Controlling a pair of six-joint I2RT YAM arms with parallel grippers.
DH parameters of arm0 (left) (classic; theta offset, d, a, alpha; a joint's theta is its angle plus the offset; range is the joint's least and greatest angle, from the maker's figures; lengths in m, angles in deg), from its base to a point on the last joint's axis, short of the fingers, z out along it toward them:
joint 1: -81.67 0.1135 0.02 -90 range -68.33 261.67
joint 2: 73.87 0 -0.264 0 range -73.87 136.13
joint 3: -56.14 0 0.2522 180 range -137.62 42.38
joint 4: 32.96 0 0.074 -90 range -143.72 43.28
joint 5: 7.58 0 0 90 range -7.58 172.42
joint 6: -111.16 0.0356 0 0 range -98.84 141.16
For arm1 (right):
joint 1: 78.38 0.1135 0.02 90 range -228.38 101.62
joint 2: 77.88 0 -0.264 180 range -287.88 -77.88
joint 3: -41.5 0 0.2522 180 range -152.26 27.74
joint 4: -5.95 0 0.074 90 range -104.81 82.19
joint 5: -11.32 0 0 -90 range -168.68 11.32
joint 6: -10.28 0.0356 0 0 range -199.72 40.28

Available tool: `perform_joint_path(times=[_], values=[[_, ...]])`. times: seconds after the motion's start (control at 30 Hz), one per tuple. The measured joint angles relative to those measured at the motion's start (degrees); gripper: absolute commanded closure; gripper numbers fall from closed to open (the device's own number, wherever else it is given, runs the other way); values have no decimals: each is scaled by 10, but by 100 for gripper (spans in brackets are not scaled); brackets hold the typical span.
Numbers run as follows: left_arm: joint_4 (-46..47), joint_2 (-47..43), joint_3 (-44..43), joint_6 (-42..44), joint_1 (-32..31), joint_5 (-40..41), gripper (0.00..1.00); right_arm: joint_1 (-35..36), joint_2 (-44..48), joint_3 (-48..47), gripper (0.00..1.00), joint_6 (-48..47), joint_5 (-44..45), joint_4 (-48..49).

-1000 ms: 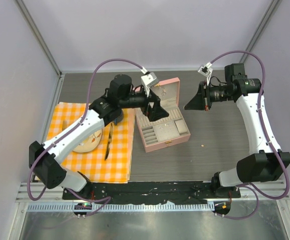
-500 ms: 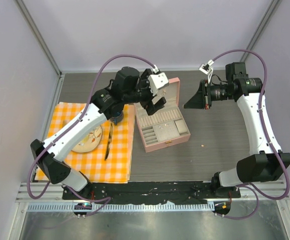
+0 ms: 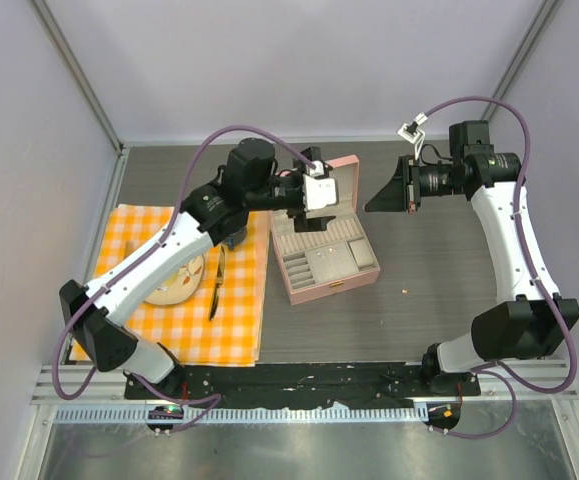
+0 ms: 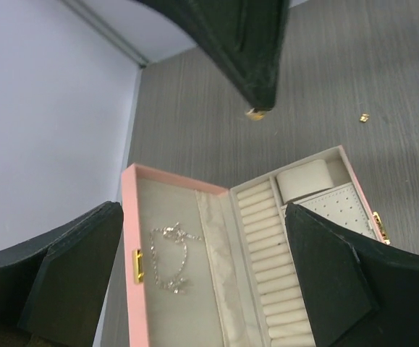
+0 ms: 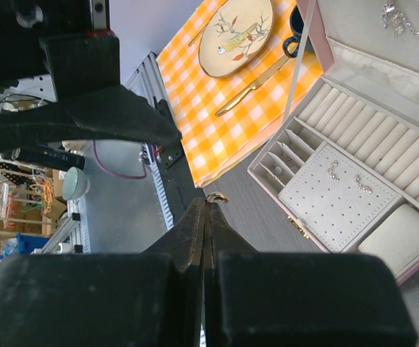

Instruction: Organize the mixed jewelry

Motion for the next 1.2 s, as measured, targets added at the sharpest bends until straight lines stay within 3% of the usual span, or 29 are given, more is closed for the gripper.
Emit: perform_joint_path(times=[0.2,0.43,0.7,1.2], values=[[66,-10,58,40,-12,-89,4,0,-2,0,99,29,-15,15],[177,-10,108,52,-19,-150,18,0,-2,3,99,54,-37,38],[266,-10,141,61,-19,-167,28,0,-2,23,99,76,-57,60],[300,0,151,83,-20,-190,34,0,16,58,99,127,-89,113]])
